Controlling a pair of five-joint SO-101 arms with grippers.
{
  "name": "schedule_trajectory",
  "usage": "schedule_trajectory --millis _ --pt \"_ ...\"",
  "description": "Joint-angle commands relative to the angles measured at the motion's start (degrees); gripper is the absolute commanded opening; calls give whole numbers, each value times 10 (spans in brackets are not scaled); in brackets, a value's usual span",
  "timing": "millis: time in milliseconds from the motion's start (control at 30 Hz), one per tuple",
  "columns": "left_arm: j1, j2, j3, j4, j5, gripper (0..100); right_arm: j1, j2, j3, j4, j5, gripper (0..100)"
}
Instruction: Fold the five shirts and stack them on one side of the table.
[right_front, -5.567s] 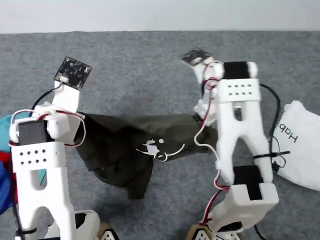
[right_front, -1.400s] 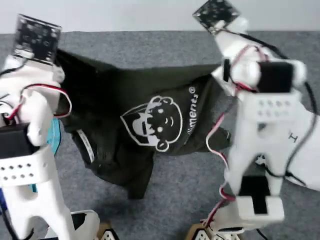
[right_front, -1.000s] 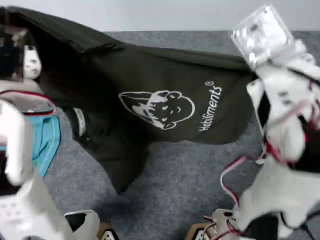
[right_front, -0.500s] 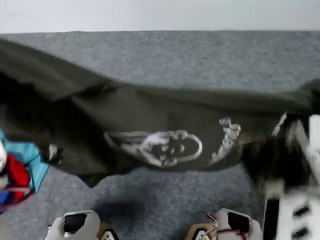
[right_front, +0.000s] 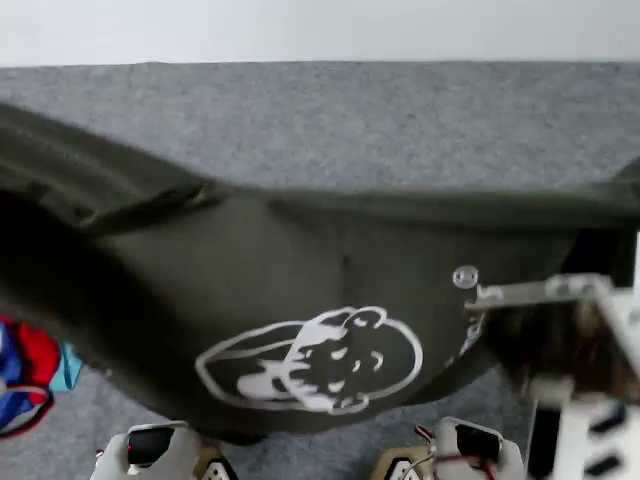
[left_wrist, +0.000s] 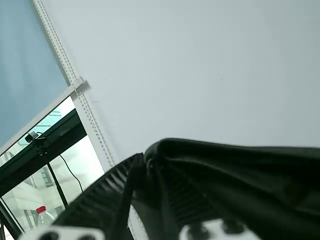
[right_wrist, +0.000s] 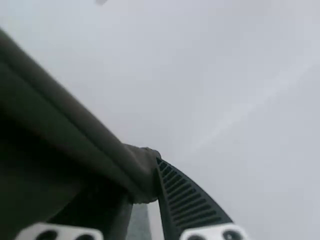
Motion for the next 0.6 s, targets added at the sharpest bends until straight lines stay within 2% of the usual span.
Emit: schedule_trajectory --millis 0,267,567 --pt "2 7 11 -17 -5 5 7 34 -7 -19 -29 13" --pt "2 6 55 -15 -5 5 -65 60 -4 15 -44 13" --pt "0 2 52 -16 -6 5 -71 39 -18 68 -45 13"
